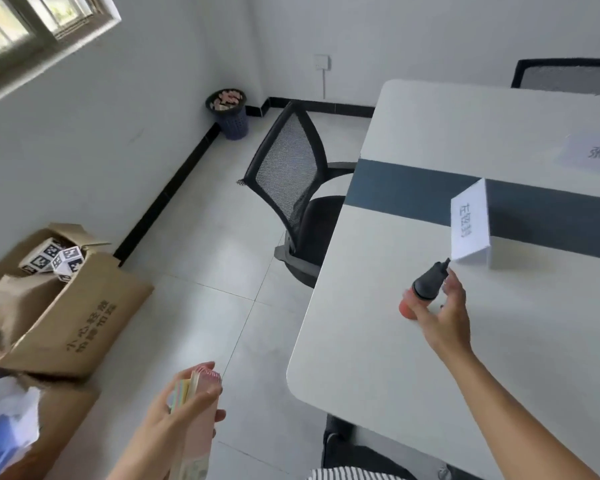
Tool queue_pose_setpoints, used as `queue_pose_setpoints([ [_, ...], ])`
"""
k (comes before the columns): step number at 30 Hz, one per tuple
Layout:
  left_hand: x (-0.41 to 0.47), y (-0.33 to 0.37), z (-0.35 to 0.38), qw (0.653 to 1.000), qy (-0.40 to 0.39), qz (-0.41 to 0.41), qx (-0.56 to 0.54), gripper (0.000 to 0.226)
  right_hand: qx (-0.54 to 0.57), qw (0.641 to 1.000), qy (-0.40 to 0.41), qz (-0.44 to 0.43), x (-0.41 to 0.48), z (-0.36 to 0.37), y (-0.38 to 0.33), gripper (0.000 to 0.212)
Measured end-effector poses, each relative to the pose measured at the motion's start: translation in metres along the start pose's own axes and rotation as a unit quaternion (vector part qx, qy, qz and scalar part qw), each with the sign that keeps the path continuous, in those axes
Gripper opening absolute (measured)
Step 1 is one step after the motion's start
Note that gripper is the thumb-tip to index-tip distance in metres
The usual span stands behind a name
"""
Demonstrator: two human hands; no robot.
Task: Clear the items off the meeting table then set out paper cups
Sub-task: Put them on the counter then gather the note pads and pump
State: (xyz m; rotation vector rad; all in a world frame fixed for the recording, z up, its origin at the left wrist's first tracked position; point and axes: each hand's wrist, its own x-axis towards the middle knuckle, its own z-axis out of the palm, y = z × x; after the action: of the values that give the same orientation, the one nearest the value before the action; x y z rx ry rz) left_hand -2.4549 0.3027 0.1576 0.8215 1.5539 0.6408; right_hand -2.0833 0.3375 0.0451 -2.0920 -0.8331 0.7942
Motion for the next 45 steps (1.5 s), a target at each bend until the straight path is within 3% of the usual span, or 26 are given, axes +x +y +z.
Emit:
queue_pose_setpoints([
  [2,0.019,0.012,-0.003,1.000,0.011,-0.013,0.013,0.098,0.034,0.999,0.027,0.007,0.016,0.017,-0.011,0.062],
  [5,0.033,0.027,-0.002,1.000,0.004,-0.024,0.004,0.088,0.048,0.998,0.035,0.000,0.030,0.029,-0.020,0.040],
  [8,0.049,0.036,0.003,0.999,-0.007,-0.040,0.024,0.107,0.034,0.998,0.043,0.004,0.043,0.027,-0.022,0.039],
  [11,0.065,0.054,0.009,0.998,-0.033,-0.030,0.032,0.084,0.036,0.998,0.040,0.021,0.046,0.018,-0.020,0.045],
  [15,0.084,0.076,0.011,0.996,-0.079,0.004,0.043,0.074,0.112,0.990,0.019,0.085,0.030,0.007,-0.012,0.039],
  [18,0.090,0.088,0.008,0.991,-0.119,0.031,0.060,0.069,0.222,0.966,0.014,0.134,0.000,-0.001,-0.018,0.025],
  [22,0.092,0.086,-0.013,0.977,-0.179,0.059,0.095,0.067,0.239,0.959,-0.020,0.155,-0.056,-0.003,-0.025,0.024],
  [29,0.086,0.058,-0.082,0.949,-0.262,0.083,0.153,0.054,0.152,0.976,0.016,0.154,-0.206,0.018,-0.037,0.023],
  [32,0.081,0.038,-0.095,0.936,-0.280,0.084,0.195,0.050,0.079,0.980,-0.005,0.184,-0.281,0.020,-0.032,0.026],
  [35,0.064,0.025,-0.085,0.912,-0.315,0.105,0.239,0.041,0.087,0.975,-0.005,0.205,-0.353,0.009,-0.021,0.027],
  [39,0.023,0.012,-0.042,0.853,-0.402,0.139,0.303,0.044,0.105,0.959,0.117,0.235,-0.442,-0.016,0.004,0.025],
  [45,-0.062,-0.020,0.044,0.765,-0.512,0.186,0.343,0.029,0.185,0.901,0.270,0.286,-0.552,-0.048,0.047,0.024],
])
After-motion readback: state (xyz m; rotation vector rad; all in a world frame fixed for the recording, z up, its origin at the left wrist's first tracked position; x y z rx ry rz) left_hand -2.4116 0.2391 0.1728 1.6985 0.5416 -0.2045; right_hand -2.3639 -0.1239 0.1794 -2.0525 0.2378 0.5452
